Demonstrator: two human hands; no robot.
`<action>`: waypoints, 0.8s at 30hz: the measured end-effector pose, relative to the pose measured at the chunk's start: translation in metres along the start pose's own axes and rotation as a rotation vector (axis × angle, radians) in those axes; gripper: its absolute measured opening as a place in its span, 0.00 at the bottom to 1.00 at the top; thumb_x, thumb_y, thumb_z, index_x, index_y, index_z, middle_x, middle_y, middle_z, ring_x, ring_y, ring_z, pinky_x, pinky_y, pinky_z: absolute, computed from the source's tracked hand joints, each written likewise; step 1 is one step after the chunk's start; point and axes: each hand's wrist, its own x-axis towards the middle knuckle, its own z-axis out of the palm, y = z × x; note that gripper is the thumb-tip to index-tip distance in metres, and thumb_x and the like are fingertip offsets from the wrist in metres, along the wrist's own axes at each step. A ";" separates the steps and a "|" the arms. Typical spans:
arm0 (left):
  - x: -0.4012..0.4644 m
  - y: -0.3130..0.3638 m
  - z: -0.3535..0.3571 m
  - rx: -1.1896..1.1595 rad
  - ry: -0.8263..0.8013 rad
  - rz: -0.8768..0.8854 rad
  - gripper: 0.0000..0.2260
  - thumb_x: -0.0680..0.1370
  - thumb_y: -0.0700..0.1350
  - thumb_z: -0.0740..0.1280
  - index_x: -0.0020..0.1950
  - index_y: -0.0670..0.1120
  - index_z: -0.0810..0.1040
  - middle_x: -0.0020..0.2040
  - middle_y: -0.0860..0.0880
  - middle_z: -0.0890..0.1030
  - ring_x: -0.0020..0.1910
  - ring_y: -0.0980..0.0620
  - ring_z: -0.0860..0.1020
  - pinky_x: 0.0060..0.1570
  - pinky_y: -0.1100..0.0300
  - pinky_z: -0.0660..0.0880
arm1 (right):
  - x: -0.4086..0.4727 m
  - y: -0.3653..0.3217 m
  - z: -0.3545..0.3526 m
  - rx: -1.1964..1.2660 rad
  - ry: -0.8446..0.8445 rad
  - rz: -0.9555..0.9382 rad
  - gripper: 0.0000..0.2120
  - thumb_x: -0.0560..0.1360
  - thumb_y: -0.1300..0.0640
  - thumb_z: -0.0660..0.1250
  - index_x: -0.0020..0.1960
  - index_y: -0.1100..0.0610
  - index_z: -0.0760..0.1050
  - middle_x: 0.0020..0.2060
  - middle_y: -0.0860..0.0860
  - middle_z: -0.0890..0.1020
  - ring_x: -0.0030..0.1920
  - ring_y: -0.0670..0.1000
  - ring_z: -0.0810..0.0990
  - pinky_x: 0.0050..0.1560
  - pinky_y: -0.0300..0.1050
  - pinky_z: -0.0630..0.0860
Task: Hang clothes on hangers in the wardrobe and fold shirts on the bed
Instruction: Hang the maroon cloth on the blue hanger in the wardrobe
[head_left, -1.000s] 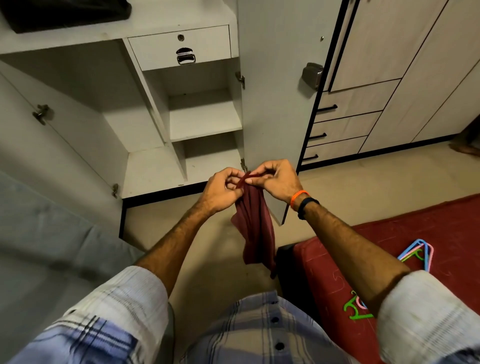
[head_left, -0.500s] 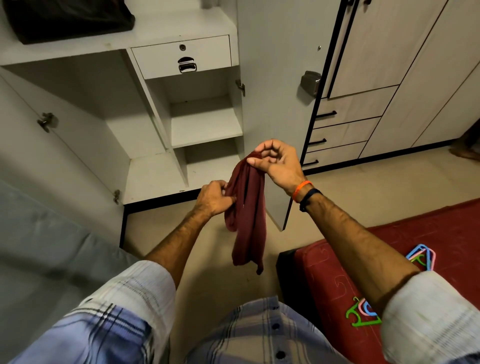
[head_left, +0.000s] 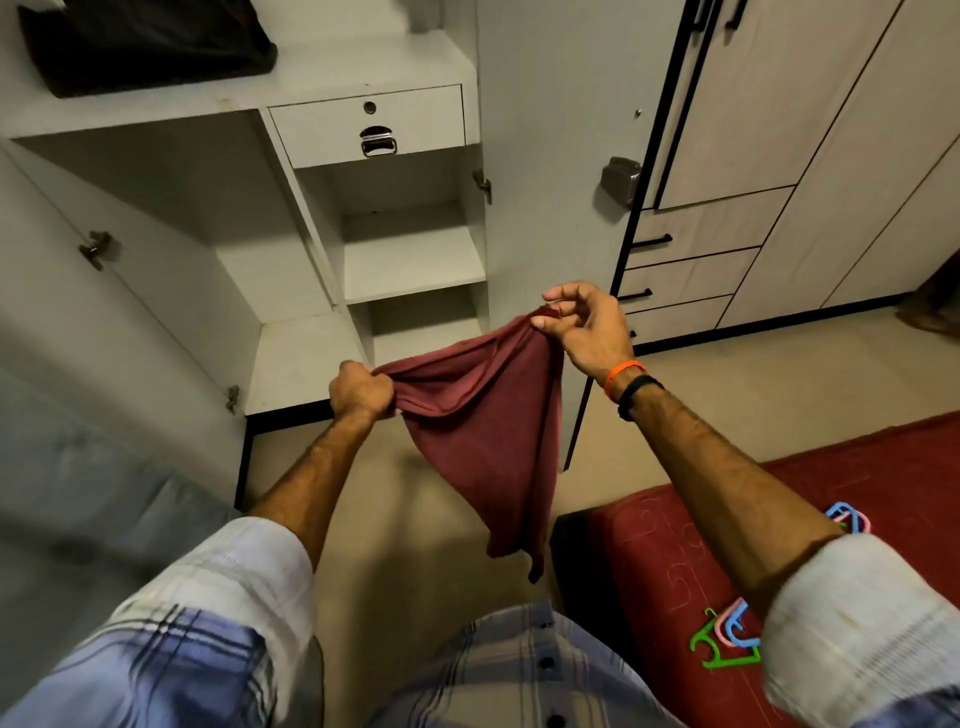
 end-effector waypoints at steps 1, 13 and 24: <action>-0.009 0.010 -0.012 0.040 0.026 0.044 0.11 0.71 0.41 0.66 0.50 0.40 0.81 0.48 0.39 0.83 0.47 0.38 0.82 0.49 0.50 0.82 | 0.001 0.004 -0.002 -0.045 0.008 0.017 0.14 0.70 0.66 0.76 0.53 0.58 0.78 0.35 0.46 0.77 0.34 0.43 0.76 0.44 0.34 0.76; -0.012 0.046 -0.069 0.466 -0.071 0.243 0.03 0.72 0.40 0.75 0.43 0.41 0.84 0.35 0.46 0.84 0.33 0.52 0.83 0.45 0.56 0.82 | 0.010 0.020 -0.026 -0.547 -0.145 -0.075 0.12 0.73 0.61 0.74 0.56 0.58 0.83 0.51 0.53 0.85 0.46 0.47 0.80 0.51 0.37 0.73; -0.012 0.051 -0.088 -0.176 -0.363 -0.146 0.11 0.80 0.35 0.56 0.46 0.42 0.78 0.25 0.50 0.75 0.19 0.58 0.70 0.17 0.70 0.65 | 0.015 0.027 -0.012 -0.712 -0.135 0.015 0.02 0.75 0.55 0.72 0.46 0.52 0.83 0.43 0.51 0.85 0.48 0.53 0.82 0.54 0.48 0.79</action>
